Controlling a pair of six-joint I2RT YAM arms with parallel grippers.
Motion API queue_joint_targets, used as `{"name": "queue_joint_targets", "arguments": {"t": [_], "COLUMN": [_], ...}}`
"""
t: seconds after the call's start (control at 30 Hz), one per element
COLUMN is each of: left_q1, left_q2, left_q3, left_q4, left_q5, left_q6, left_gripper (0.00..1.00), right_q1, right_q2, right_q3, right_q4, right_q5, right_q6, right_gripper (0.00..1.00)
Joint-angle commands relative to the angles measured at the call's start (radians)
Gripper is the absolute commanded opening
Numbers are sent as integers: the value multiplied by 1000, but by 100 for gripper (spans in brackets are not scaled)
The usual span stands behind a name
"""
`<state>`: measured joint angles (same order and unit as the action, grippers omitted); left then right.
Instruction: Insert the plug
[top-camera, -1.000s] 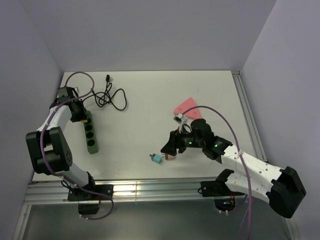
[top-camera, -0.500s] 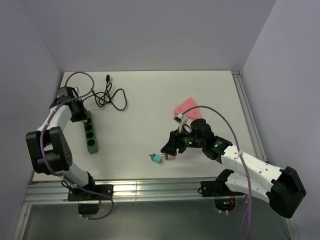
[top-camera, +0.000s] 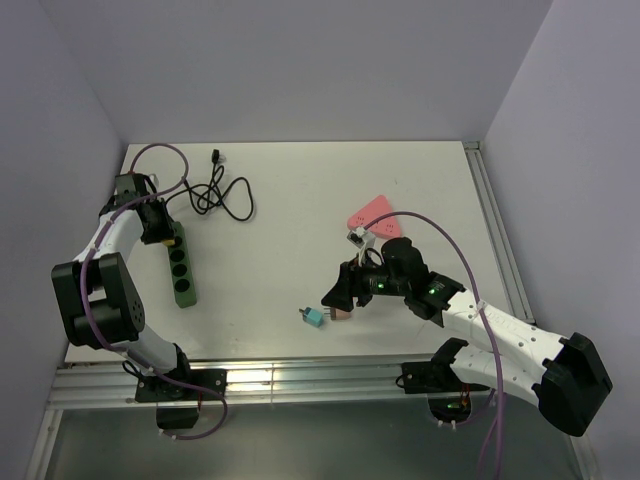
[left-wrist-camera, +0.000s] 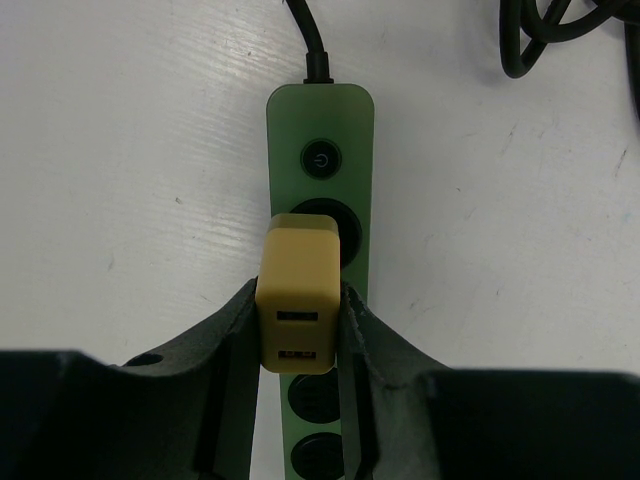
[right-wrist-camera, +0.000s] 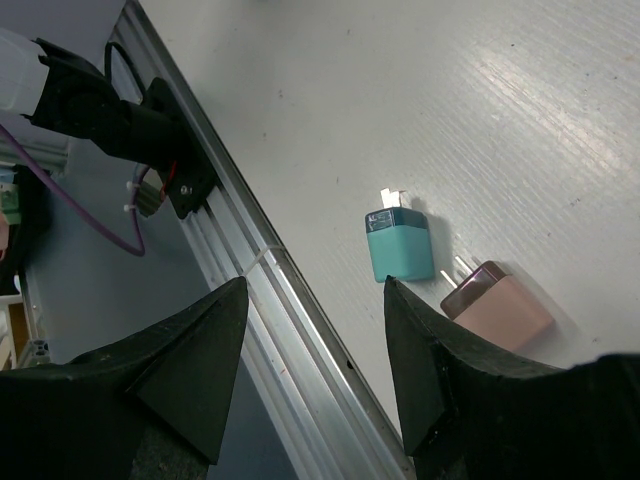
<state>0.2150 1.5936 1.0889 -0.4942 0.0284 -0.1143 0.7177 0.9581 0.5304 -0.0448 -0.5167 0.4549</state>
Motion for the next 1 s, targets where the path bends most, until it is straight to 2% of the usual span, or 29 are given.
{"name": "queue_joint_targets", "arguments": {"t": [0.0, 0.47, 0.97], "left_q1": [0, 3, 6], "left_q2": [-12, 12, 175], "left_q3": [-9, 0, 103], "left_q4": [-102, -95, -119], "left_q5": [16, 30, 4], "left_q6": [-4, -4, -2], "left_gripper": [0, 0, 0], "right_q1": [5, 5, 3], "right_q2": [-15, -4, -9], "right_q3": [-13, -10, -13], "right_q4": [40, 39, 34], "right_q5": [0, -2, 3], "right_q6": [-13, -15, -15], "right_gripper": [64, 64, 64]}}
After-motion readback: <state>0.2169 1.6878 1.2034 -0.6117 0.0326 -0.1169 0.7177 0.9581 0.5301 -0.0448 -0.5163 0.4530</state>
